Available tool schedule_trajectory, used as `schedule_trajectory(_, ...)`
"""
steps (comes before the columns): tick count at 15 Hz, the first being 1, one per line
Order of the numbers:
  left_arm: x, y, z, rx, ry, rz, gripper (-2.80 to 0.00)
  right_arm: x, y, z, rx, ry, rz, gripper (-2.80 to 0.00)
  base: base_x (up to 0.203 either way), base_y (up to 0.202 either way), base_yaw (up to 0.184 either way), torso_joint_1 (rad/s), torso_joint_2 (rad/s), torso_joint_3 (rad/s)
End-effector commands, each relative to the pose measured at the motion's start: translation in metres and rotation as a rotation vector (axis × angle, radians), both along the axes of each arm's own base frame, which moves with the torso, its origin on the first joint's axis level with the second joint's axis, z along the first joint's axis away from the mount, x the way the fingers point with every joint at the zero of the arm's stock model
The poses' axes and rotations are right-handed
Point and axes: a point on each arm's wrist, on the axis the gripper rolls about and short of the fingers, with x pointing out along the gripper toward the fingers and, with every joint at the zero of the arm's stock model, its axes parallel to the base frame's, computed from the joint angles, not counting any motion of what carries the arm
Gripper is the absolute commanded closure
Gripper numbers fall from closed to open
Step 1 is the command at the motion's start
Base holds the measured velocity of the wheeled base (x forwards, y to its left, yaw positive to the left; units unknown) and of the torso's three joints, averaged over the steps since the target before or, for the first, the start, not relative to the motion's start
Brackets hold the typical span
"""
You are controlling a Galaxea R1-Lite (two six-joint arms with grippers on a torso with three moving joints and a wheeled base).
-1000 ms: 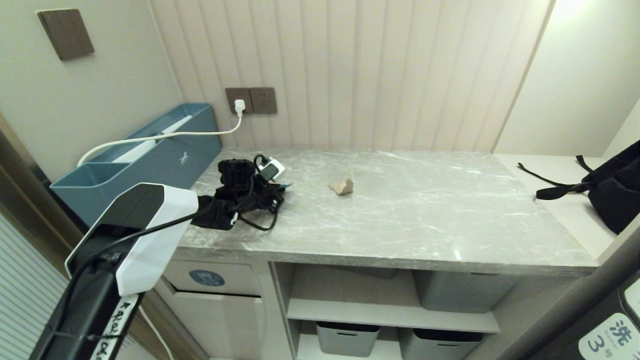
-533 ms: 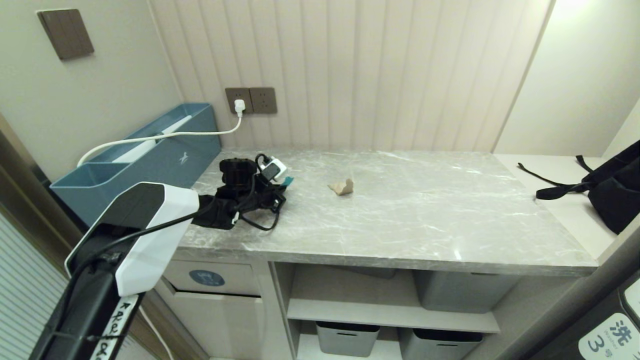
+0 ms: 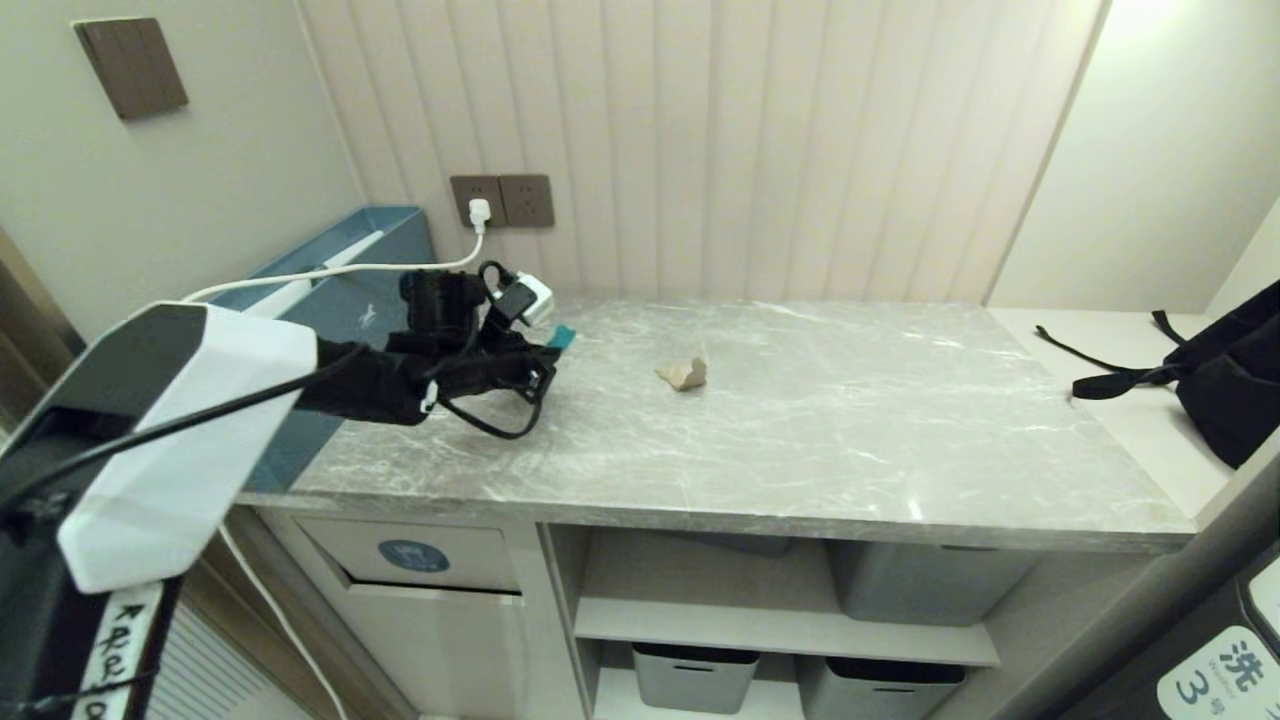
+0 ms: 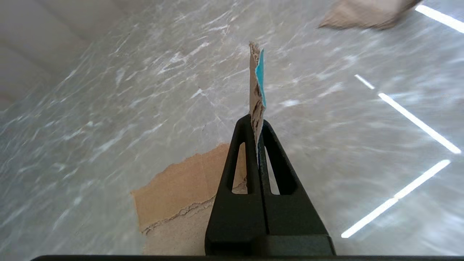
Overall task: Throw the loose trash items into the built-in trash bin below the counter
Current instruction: Put the garbage in the trash can
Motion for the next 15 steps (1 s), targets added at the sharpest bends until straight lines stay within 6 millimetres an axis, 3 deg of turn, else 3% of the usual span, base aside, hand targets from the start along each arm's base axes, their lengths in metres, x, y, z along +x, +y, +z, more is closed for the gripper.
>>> schedule_trajectory(1,-0.056,0.013,0.069,-0.048,-0.049,0.006,0.00,0.000,0.000,0.000,0.000,-0.002,0.001,0.00,0.000,0.000,0.000,0.000,0.00,0.000)
schedule_trajectory(6,-0.190,0.053,0.153,-0.231,-0.014,0.061,0.00,0.000,0.000,0.000,0.000,-0.002,0.001,0.00,0.000,0.000,0.000,0.000,0.00,0.000)
schedule_trajectory(8,-0.246,0.075,0.171,-0.368,0.030,0.121,0.00,0.000,0.000,0.000,0.000,-0.001,0.001,0.00,0.000,0.000,0.000,0.000,0.00,0.000)
schedule_trajectory(11,-0.321,0.111,0.153,-0.474,0.067,0.265,0.00,0.000,0.000,0.000,0.000,-0.002,0.001,0.00,0.000,0.000,0.000,0.000,0.00,0.000)
schedule_trajectory(13,-0.370,0.123,0.127,-0.511,0.054,0.345,0.00,0.000,0.000,0.000,0.000,-0.002,0.001,0.00,0.000,0.000,0.000,0.000,0.00,0.000)
schedule_trajectory(15,-0.404,0.128,0.109,-0.538,0.009,0.415,0.00,0.000,0.000,0.000,0.000,-0.002,0.001,0.00,0.000,0.000,0.000,0.000,0.00,0.000)
